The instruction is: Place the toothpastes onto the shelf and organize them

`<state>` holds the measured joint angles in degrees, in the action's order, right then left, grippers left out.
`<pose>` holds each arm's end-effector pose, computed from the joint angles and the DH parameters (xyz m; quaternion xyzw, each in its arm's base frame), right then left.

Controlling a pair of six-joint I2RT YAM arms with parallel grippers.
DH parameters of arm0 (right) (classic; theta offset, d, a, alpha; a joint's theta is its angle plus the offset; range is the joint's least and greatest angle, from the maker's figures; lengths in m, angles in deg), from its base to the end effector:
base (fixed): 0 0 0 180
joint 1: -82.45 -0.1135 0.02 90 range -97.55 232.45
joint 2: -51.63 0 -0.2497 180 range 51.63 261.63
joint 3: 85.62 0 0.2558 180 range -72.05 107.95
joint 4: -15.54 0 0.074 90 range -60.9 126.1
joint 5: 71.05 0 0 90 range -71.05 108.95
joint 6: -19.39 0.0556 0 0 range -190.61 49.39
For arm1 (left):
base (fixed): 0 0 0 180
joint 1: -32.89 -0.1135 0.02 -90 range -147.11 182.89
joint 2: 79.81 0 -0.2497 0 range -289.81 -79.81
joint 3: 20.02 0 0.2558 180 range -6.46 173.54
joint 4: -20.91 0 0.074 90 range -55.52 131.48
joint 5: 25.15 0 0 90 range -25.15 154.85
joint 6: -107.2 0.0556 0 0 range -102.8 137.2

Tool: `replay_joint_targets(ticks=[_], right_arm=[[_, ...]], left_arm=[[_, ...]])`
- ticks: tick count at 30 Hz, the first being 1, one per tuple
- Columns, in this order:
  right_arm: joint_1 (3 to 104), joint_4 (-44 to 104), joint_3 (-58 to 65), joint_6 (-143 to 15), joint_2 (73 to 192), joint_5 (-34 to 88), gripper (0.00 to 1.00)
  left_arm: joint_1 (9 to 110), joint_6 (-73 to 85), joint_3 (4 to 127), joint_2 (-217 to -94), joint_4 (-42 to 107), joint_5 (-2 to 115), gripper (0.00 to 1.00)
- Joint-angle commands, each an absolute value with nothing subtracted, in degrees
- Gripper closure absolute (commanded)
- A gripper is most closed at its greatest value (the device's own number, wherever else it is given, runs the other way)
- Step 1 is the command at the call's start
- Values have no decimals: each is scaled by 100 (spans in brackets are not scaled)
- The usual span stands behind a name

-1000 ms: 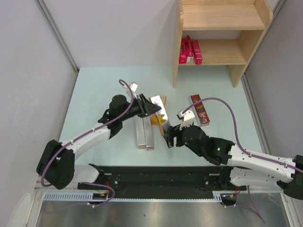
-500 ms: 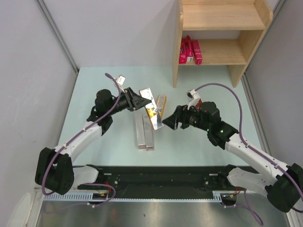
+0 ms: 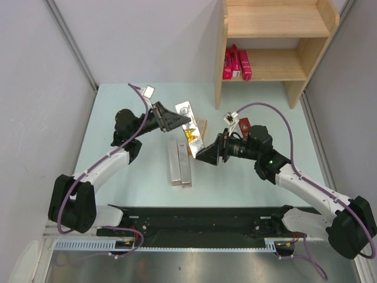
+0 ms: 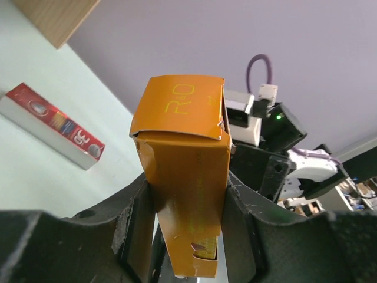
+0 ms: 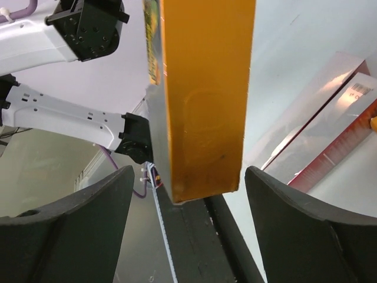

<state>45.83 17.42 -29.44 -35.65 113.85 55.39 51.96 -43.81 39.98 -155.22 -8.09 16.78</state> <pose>0.2015 0.1909 0.2911 -0.2156 0.7134 0.5560 0.3680 0.2811 -0.1409 0.3133 0.0967 0.6420 -0.6545 0.3874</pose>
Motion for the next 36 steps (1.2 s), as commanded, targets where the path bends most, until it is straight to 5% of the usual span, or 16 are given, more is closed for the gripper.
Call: replay_joint_targets(ticks=[1,6,28,36], right_arm=[[4580,943,-3135,-3248,11377,5683,20],[4571,730,-3215,-3089,11404,5657,38],[4528,-219,-3602,-2535,11158,5454,36],[4466,-211,-3610,-2535,11184,5499,61]], left_arm=[[5144,-5344,4022,-15662,-2263,1546,68],[5144,-5751,3933,-15873,-2995,1519,69],[5179,-6014,3643,-16049,-3477,1572,70],[5179,-6094,3661,-16128,-3663,1572,66]])
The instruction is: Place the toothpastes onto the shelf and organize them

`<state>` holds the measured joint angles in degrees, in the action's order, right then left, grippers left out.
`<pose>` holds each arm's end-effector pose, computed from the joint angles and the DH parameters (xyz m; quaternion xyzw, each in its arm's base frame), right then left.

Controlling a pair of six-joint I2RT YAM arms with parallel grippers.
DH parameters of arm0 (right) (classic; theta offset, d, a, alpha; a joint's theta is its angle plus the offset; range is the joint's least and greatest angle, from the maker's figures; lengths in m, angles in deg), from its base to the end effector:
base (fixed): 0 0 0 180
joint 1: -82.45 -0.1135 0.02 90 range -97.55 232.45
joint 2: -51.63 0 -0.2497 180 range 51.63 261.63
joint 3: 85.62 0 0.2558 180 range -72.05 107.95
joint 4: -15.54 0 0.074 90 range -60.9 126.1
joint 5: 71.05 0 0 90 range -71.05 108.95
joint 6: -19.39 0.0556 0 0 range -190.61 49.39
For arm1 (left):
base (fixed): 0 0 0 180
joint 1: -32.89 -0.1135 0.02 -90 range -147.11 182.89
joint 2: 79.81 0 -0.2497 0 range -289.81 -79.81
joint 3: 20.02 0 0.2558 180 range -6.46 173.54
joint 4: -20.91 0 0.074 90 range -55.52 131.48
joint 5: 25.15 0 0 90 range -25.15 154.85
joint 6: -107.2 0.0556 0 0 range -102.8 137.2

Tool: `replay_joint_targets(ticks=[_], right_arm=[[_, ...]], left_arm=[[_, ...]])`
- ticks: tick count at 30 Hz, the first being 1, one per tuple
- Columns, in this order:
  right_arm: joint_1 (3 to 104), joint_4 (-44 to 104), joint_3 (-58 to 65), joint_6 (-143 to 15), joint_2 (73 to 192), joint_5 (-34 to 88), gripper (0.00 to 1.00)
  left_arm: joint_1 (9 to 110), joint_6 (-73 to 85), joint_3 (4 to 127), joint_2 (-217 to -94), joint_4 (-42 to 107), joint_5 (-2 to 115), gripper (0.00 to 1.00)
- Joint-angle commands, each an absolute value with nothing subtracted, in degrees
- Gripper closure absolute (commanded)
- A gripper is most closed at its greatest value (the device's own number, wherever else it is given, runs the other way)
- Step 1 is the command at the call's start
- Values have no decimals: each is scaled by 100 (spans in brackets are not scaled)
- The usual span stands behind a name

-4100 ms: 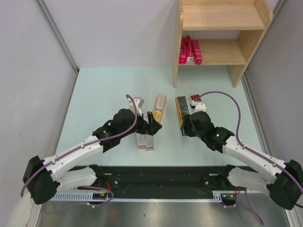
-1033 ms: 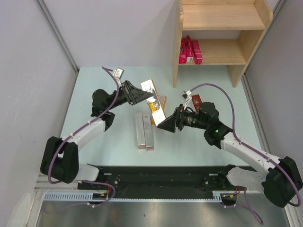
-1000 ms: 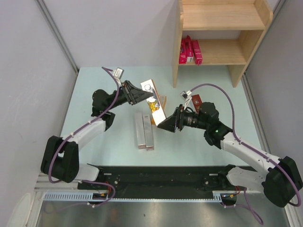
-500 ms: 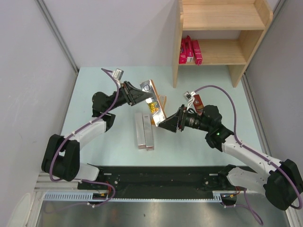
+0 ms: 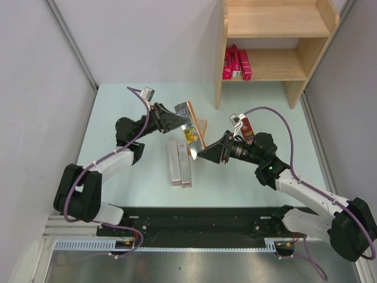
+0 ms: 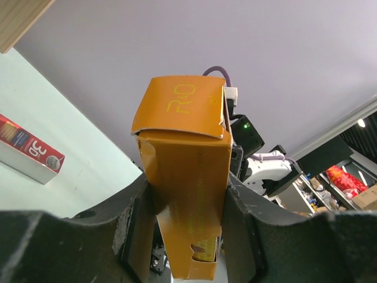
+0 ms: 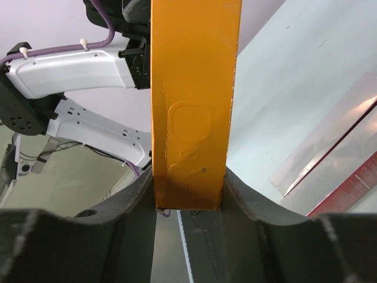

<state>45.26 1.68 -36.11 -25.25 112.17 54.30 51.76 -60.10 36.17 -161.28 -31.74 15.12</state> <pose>0.1936 0.1873 0.2879 -0.1726 0.6709 0.6126 0.3806 0.2814 -0.1410 0.3017 0.0834 0.5869 -0.7228 0.3552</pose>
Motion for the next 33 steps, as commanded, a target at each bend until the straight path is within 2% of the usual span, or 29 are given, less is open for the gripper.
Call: replay_joint_targets(ticks=[1,8,12,15,18,24,25,33], right_arm=[[4475,-184,-3602,-2570,11167,5490,62],[4677,-96,-3602,-2553,11043,5437,64],[4931,-52,-3602,-2482,11017,5472,66],[5072,44,-3602,-2465,10991,5472,67],[5239,202,-3602,-2500,10921,5490,68],[5792,712,-3602,-2561,10789,5612,69],[5863,782,-3593,-2587,10771,5656,69],[6557,1635,-3602,-2948,10613,5841,70]], left_arm=[[5179,-6094,3661,-16111,-3663,1563,65],[5179,-5865,3643,-15997,-3356,1563,41],[5179,-5261,3696,-15786,-2548,1633,14],[5179,-4498,3766,-15436,-1468,1861,0],[5187,-3558,3898,-14979,-63,2256,0],[5249,-2063,4065,-14231,2546,3881,0],[5266,-1920,4100,-14038,2778,4414,0],[5486,-952,4022,-13509,4132,6273,0]])
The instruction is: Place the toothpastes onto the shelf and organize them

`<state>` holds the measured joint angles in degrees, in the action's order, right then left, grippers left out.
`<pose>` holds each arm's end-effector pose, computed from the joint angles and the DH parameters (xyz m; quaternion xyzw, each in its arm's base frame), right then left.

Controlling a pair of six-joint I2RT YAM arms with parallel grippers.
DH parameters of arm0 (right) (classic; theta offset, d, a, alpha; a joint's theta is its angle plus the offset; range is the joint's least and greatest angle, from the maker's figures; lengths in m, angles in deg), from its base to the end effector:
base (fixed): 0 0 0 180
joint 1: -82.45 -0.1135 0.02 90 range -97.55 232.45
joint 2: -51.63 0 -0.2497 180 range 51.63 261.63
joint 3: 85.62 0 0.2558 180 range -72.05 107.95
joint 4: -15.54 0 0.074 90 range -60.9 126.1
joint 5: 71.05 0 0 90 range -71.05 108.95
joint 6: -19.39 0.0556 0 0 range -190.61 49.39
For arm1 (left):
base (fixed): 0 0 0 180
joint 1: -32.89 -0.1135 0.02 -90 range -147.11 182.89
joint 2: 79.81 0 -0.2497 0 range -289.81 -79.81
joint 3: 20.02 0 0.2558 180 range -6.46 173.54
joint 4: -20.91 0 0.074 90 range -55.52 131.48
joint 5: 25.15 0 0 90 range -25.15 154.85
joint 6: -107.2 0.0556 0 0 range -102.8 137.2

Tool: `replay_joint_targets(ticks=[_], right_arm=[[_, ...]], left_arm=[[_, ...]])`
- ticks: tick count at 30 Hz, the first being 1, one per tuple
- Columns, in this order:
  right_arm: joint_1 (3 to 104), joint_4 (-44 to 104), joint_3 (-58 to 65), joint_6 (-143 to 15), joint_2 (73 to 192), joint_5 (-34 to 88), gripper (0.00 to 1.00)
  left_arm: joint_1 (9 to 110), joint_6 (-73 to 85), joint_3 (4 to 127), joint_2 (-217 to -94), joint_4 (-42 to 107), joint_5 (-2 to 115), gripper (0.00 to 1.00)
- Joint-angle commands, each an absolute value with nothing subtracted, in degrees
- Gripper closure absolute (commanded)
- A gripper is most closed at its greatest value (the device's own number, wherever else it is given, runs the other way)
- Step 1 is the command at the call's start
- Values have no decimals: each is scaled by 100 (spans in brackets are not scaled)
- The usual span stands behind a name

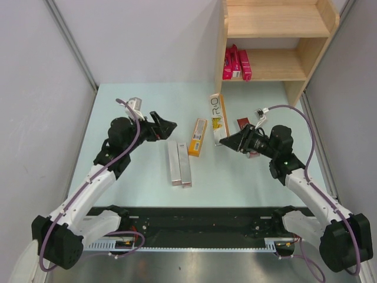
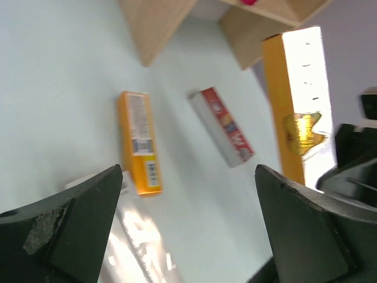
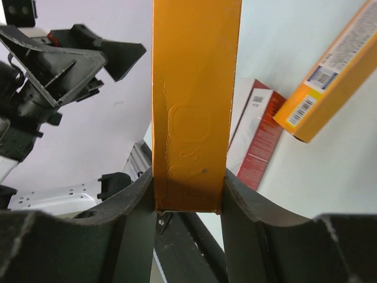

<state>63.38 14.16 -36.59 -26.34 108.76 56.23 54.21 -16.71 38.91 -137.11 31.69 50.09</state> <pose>0.2301 0.1152 0.2733 -0.0528 0.7374 0.5338 0.4104 0.2435 -0.1102 0.3106 0.0000 0.7595 -0.3847 0.5245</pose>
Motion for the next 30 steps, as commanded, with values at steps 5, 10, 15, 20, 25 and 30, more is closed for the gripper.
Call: replay_joint_targets(ticks=[5,10,15,20,25,30], right_arm=[[6865,1934,-3602,-3106,10560,5999,71],[7146,1829,-3593,-3062,10586,6236,71],[7550,1706,-3427,-2922,10753,6447,72],[7937,1706,-3014,-2904,11078,6527,75],[8201,1750,-2363,-2860,11552,6579,75],[8596,1838,-1731,-2869,12071,6588,75]], left_arm=[[5486,-969,3732,-13412,4116,6476,0],[5521,-996,3635,-13544,4028,6301,0],[5574,-987,3529,-13553,3993,6239,0],[5600,-1049,3380,-13562,3844,6151,0],[5636,-1110,3187,-13571,3729,6081,0],[5644,-1066,3134,-13606,3668,6046,0]])
